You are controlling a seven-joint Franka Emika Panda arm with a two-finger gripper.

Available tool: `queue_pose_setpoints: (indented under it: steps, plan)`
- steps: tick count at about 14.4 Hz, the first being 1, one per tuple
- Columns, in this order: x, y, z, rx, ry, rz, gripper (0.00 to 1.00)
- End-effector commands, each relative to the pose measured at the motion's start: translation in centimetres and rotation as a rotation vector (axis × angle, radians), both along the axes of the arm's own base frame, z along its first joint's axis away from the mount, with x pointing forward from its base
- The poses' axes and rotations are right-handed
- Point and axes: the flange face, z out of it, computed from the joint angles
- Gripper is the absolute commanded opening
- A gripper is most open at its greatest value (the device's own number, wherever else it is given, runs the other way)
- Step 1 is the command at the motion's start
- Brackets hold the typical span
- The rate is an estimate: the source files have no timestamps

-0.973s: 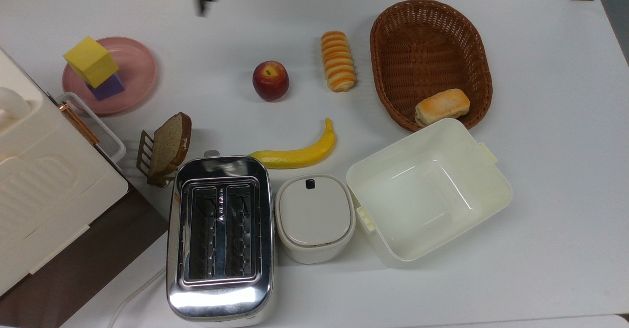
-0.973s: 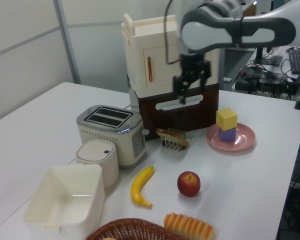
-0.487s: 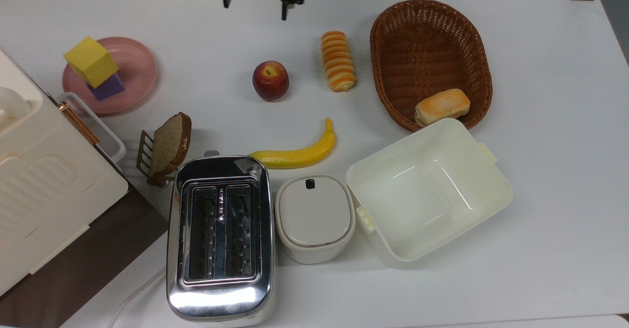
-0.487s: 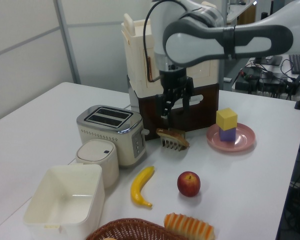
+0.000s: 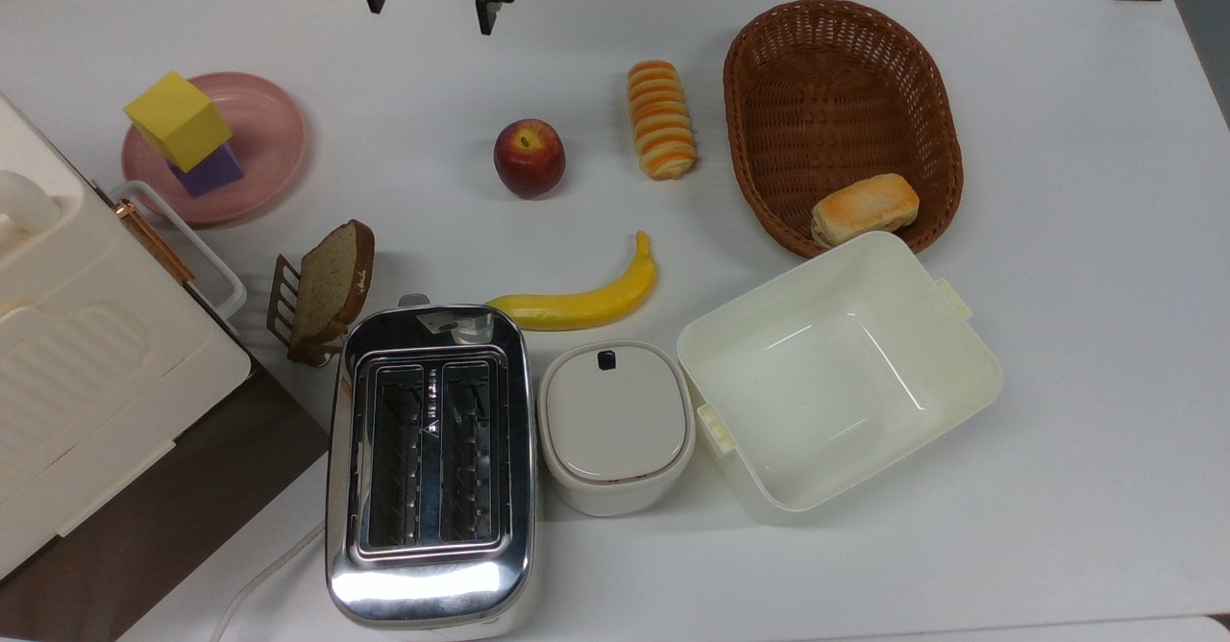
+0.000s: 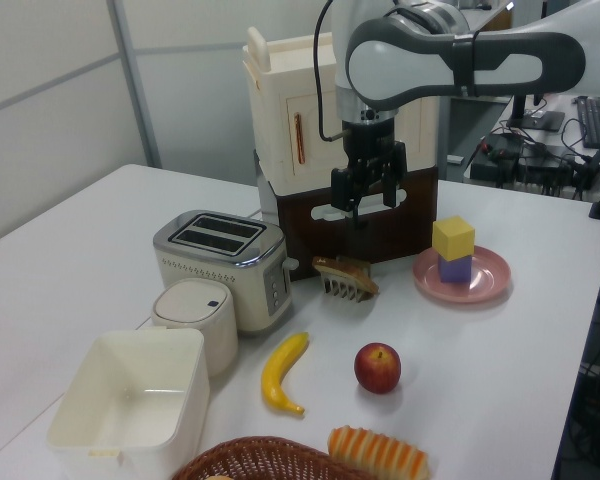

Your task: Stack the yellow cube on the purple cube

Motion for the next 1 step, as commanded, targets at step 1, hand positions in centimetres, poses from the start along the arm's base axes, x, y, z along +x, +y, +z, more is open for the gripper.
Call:
queue_pose_setpoints:
  steps: [1]
  plan:
    - [-0.72, -1.11, 1.32, 0.018, -0.001, 0.008, 1.0]
